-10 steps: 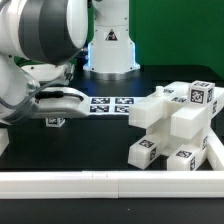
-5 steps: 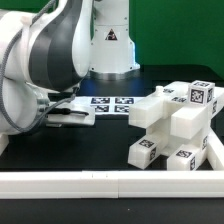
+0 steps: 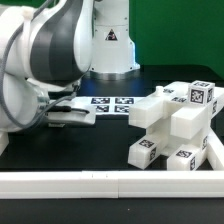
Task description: Assemble chair
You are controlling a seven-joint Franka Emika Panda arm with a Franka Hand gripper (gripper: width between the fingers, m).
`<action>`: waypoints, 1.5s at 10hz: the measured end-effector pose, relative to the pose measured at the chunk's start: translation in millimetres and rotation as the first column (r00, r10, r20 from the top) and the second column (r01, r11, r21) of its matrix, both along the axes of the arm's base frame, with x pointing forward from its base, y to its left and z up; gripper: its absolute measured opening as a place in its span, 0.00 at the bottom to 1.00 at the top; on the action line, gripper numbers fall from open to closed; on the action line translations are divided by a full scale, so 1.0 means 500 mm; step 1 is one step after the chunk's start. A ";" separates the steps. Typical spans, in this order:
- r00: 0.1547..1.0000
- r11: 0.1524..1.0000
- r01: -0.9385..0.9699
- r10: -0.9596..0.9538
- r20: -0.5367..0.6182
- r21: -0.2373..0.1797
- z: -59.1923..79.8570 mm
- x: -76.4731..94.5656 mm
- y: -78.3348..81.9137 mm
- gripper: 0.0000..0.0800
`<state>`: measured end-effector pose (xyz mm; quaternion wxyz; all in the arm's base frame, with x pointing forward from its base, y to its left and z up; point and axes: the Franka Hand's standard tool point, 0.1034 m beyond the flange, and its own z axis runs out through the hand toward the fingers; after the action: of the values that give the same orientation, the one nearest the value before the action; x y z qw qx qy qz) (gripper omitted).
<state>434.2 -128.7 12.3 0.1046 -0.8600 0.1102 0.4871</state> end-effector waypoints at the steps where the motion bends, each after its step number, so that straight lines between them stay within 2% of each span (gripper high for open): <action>1: 0.999 1.000 -0.018 0.018 0.031 -0.002 0.036 0.026 0.022 0.35; 2: 0.994 1.000 -0.018 0.021 0.104 -0.021 0.093 0.068 0.043 0.35; 4: 0.952 0.998 -0.030 0.045 0.304 -0.054 0.183 0.132 0.065 0.35; 5: 0.923 0.997 -0.032 0.056 0.380 -0.070 0.189 0.140 0.062 0.35; 6: 0.912 0.996 -0.019 0.051 0.408 -0.083 0.171 0.124 0.051 0.35; 8: 0.836 0.991 0.001 0.074 0.544 -0.135 0.169 0.147 0.045 0.36; 9: 0.799 0.988 0.011 0.084 0.595 -0.155 0.171 0.147 0.048 0.36; 10: 0.764 0.985 0.041 0.079 0.641 -0.170 0.197 0.165 0.082 0.36; 11: 0.687 0.982 0.076 0.075 0.722 -0.174 0.251 0.201 0.134 0.36; 12: 0.612 0.979 0.092 0.087 0.786 -0.180 0.293 0.215 0.179 0.36; 13: 0.561 0.975 0.123 0.087 0.823 -0.187 0.306 0.210 0.206 0.36; 14: 0.474 0.969 0.149 0.105 0.874 -0.197 0.309 0.205 0.217 0.36; 15: 0.425 0.965 0.164 0.119 0.897 -0.205 0.303 0.202 0.210 0.36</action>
Offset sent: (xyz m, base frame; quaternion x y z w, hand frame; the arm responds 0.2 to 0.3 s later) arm 0.0392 0.0283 0.0830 0.0138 0.2161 -0.0332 0.9757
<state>535.3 -23.5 164.0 0.0395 -0.9904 0.1119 -0.0709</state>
